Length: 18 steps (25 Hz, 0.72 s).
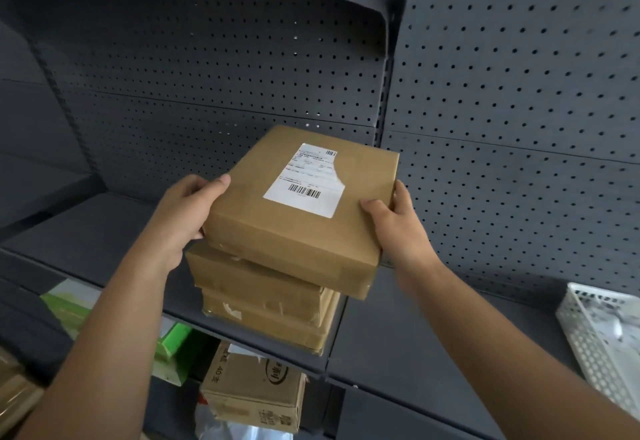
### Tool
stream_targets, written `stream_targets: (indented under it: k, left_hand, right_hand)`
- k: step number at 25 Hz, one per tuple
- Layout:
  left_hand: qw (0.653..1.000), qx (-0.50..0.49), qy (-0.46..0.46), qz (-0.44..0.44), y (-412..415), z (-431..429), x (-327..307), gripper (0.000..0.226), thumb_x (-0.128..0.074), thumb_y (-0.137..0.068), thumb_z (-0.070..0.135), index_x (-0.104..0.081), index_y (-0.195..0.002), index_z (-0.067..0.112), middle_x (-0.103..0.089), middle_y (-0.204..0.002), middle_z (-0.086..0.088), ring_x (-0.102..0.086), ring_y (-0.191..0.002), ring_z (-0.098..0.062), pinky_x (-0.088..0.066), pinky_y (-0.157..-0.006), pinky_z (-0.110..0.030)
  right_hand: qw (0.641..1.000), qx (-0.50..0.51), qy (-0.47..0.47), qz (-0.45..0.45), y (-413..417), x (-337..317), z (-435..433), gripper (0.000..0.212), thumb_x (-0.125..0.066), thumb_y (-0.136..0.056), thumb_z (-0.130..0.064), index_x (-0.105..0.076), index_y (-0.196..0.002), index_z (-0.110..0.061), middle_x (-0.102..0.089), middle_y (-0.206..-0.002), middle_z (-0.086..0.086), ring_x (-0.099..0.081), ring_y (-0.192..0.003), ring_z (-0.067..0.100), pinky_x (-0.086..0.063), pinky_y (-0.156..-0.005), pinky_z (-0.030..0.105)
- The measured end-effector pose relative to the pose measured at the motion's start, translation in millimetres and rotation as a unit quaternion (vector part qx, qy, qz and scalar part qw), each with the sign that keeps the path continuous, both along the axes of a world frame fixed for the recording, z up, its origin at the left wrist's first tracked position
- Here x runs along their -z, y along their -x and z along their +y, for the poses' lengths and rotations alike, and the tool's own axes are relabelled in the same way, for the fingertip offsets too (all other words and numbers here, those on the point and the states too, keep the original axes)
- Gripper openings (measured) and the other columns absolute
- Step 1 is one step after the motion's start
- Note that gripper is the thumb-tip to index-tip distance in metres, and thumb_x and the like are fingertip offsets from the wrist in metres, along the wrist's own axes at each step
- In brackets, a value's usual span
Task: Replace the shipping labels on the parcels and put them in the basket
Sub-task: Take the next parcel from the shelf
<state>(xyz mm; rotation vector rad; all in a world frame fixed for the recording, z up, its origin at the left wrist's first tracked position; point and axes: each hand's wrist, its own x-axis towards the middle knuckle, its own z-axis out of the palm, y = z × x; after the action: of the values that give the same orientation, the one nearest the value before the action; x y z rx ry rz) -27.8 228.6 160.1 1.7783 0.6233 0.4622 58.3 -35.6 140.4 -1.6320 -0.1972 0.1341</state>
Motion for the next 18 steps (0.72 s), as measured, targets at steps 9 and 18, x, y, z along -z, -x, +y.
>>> stream_targets:
  k: [9,18]
  left_hand:
    - [0.985,0.172,-0.029,0.011,-31,-120,2,0.035,-0.064,-0.093,0.055,-0.061,-0.118,0.031,-0.064,-0.112,0.010,-0.062,-0.100,-0.012,-0.054,-0.085,-0.041]
    - [0.950,0.302,-0.041,0.072,-59,-212,55,0.043,-0.062,-0.090,0.063,-0.054,-0.119,0.032,-0.063,-0.114,0.014,-0.063,-0.099,-0.008,-0.052,-0.081,-0.032]
  right_hand:
    - [0.997,0.079,-0.017,0.013,2,-8,-148,0.029,-0.057,-0.094,-0.023,-0.057,-0.107,-0.049,-0.072,-0.107,-0.020,-0.072,-0.098,0.013,-0.055,-0.095,0.047]
    - [0.985,0.161,-0.014,0.063,17,31,-240,0.039,-0.056,-0.094,-0.014,-0.055,-0.128,-0.033,-0.073,-0.106,-0.013,-0.072,-0.092,0.015,-0.058,-0.072,0.032]
